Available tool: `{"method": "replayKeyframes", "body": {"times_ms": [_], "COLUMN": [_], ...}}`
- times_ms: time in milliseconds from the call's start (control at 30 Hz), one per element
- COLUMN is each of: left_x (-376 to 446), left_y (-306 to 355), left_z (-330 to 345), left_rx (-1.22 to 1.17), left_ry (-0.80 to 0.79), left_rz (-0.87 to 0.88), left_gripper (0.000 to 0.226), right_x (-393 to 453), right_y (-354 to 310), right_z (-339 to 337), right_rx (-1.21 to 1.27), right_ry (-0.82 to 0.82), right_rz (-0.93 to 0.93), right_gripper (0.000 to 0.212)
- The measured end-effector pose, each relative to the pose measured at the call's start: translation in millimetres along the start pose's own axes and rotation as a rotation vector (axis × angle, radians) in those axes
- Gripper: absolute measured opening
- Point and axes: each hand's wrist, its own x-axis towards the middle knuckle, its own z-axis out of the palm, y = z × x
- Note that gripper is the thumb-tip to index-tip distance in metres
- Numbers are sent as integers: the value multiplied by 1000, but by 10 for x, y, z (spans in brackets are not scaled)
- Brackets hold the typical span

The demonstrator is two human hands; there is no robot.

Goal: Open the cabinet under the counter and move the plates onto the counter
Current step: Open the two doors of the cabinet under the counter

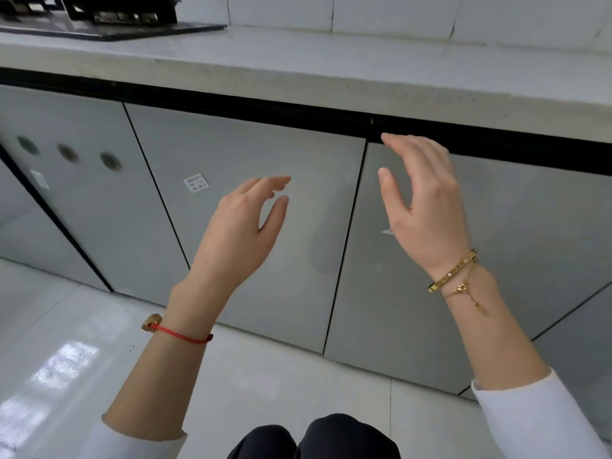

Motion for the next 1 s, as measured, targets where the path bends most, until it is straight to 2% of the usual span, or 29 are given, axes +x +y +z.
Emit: {"method": "replayKeyframes", "body": {"times_ms": [167, 433, 633, 733, 900, 1000], "left_x": [290, 701, 856, 869, 815, 757], "left_y": [192, 438, 502, 520, 543, 545], "left_z": [91, 278, 397, 421, 422, 373], "left_rx": [-187, -592, -876, -1024, -1104, -1060], "left_ry": [59, 16, -40, -46, -27, -28], "left_rz": [44, -211, -319, -368, -368, -351], "left_gripper": [30, 27, 34, 29, 18, 20], "right_x": [152, 235, 227, 208, 174, 153], "right_y": [-45, -74, -52, -48, -66, -78], "right_z": [-38, 46, 103, 109, 81, 67], "right_rx": [-65, -170, -206, -225, -216, -163], "right_ry": [42, 62, 64, 52, 35, 10], "right_rz": [-22, -29, -26, -13, 2, -6], "right_gripper": [38, 38, 41, 42, 44, 45]}}
